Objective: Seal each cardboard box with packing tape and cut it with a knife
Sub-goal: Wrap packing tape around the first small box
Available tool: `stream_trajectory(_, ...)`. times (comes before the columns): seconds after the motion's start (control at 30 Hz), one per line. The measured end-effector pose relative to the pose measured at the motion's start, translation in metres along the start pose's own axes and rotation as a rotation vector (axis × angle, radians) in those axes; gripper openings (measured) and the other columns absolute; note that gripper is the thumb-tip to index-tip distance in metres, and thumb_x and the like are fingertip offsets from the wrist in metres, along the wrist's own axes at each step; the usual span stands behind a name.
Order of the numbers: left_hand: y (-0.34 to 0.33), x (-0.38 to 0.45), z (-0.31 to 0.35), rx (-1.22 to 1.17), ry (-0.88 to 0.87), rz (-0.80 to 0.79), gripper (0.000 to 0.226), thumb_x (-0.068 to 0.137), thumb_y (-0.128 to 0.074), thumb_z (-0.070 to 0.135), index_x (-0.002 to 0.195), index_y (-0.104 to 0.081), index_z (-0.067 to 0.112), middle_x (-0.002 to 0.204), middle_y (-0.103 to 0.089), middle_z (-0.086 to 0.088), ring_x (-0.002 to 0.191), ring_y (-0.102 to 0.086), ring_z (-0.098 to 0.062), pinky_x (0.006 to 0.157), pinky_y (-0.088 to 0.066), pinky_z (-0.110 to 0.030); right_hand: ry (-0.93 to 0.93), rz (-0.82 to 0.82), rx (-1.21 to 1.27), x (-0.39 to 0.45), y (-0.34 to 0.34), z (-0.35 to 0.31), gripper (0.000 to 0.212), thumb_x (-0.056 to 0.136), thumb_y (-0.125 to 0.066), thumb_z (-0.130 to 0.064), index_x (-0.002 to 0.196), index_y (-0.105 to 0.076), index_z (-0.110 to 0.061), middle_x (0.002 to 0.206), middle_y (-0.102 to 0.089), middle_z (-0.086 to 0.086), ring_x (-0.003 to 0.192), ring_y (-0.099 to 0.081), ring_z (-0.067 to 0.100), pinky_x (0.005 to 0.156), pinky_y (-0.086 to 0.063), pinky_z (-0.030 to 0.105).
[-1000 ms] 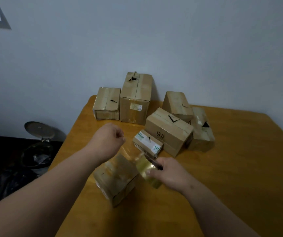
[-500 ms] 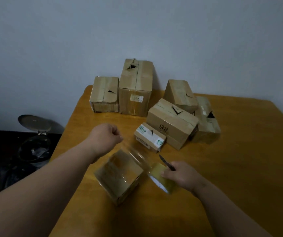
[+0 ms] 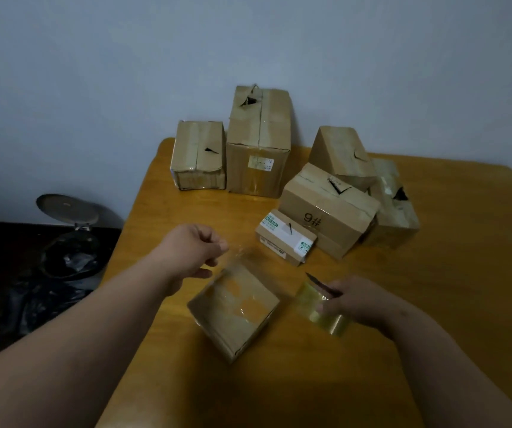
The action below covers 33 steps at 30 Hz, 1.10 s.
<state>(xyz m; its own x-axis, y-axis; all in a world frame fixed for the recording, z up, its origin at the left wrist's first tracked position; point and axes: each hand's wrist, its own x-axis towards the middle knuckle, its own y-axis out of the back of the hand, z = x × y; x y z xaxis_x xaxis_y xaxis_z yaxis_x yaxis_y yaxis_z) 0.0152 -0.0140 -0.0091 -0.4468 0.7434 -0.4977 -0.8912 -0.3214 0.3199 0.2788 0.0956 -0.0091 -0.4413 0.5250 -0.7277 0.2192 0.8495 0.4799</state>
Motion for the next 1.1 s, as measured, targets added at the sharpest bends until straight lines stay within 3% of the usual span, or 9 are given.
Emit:
stream_trajectory(0.1,0.014,0.001,-0.017,-0.079,0.051,-0.010,0.010,0.086,-0.072,0.015,0.090,-0.072,0.006,0.078,-0.066,-0.005,0.074,-0.061,-0.018,0.069,-0.061,-0.035,-0.026,-0.119,0.024,-0.011,-0.002,-0.012,0.013,0.091,-0.064,-0.028,0.098,-0.065,-0.017,0.099,-0.065,0.004,0.085,-0.060,0.015,0.067,-0.044,0.026)
stream_trajectory(0.2,0.024,-0.004,-0.037,-0.122,0.117,-0.019,0.013,0.083,-0.075,0.013,0.093,-0.074,0.003,0.080,-0.067,-0.006,0.075,-0.059,-0.019,0.070,-0.062,-0.036,-0.035,-0.193,0.075,-0.018,-0.014,-0.016,0.020,0.090,-0.065,-0.031,0.101,-0.067,-0.015,0.106,-0.067,0.008,0.096,-0.063,0.021,0.078,-0.048,0.033)
stream_trajectory(0.37,0.028,-0.012,-0.063,-0.169,0.168,-0.022,0.009,0.084,-0.074,0.009,0.091,-0.076,0.003,0.058,-0.065,0.005,0.065,-0.055,-0.014,0.070,-0.060,-0.035,-0.038,-0.208,0.095,-0.023,-0.027,-0.020,0.021,0.091,-0.064,-0.026,0.105,-0.069,-0.011,0.108,-0.069,0.009,0.102,-0.065,0.023,0.095,-0.050,0.040)
stream_trajectory(0.43,0.025,-0.013,-0.067,-0.177,0.156,-0.005,0.007,0.085,-0.073,0.008,0.089,-0.075,0.003,0.063,-0.068,0.003,0.064,-0.056,-0.014,0.069,-0.060,-0.033,-0.045,-0.201,0.091,-0.024,-0.032,-0.021,0.021,0.091,-0.064,-0.025,0.105,-0.069,-0.010,0.108,-0.069,0.008,0.103,-0.064,0.023,0.095,-0.049,0.039)
stream_trajectory(0.57,0.018,-0.015,-0.069,-0.100,0.090,0.026,0.006,0.087,-0.071,0.007,0.089,-0.076,0.004,0.086,-0.074,-0.004,0.080,-0.062,-0.017,0.067,-0.054,-0.028,-0.057,-0.199,0.076,-0.026,-0.041,-0.017,0.023,0.092,-0.063,-0.024,0.107,-0.067,-0.007,0.109,-0.068,0.011,0.105,-0.063,0.026,0.095,-0.049,0.040)
stream_trajectory(0.7,0.012,-0.015,-0.070,-0.017,0.021,0.020,0.005,0.086,-0.073,0.009,0.086,-0.077,0.012,0.089,-0.074,0.002,0.087,-0.063,-0.010,0.064,-0.047,-0.019,-0.115,-0.201,0.133,-0.028,-0.047,-0.011,0.031,0.091,-0.064,-0.023,0.115,-0.064,-0.004,0.116,-0.066,0.014,0.109,-0.062,0.029,0.093,-0.048,0.038)
stream_trajectory(0.9,0.012,-0.012,-0.075,0.069,0.004,-0.009,0.024,0.083,-0.077,0.016,0.107,-0.073,0.019,0.103,-0.067,0.001,0.100,-0.059,-0.012,0.086,-0.046,-0.026,-0.133,-0.171,0.177,-0.029,-0.055,-0.002,0.035,0.090,-0.065,-0.021,0.116,-0.064,0.001,0.120,-0.064,0.020,0.114,-0.060,0.035,0.092,-0.047,0.039)
stream_trajectory(1.03,0.013,-0.010,-0.073,0.111,-0.016,0.002,0.012,0.082,-0.078,0.016,0.089,-0.072,0.023,0.096,-0.069,0.003,0.096,-0.061,-0.010,0.073,-0.046,-0.019,-0.142,-0.191,0.201,-0.028,-0.061,-0.001,0.035,0.090,-0.066,-0.023,0.116,-0.064,0.000,0.119,-0.065,0.019,0.112,-0.062,0.034,0.086,-0.047,0.036)
stream_trajectory(1.1,0.012,-0.010,-0.073,0.142,-0.029,0.019,0.008,0.082,-0.078,0.015,0.084,-0.072,0.020,0.092,-0.070,0.001,0.093,-0.063,-0.012,0.073,-0.049,-0.022,-0.149,-0.202,0.214,-0.027,-0.064,0.001,0.036,0.090,-0.066,-0.024,0.115,-0.065,0.001,0.117,-0.067,0.018,0.111,-0.062,0.034,0.089,-0.048,0.036)
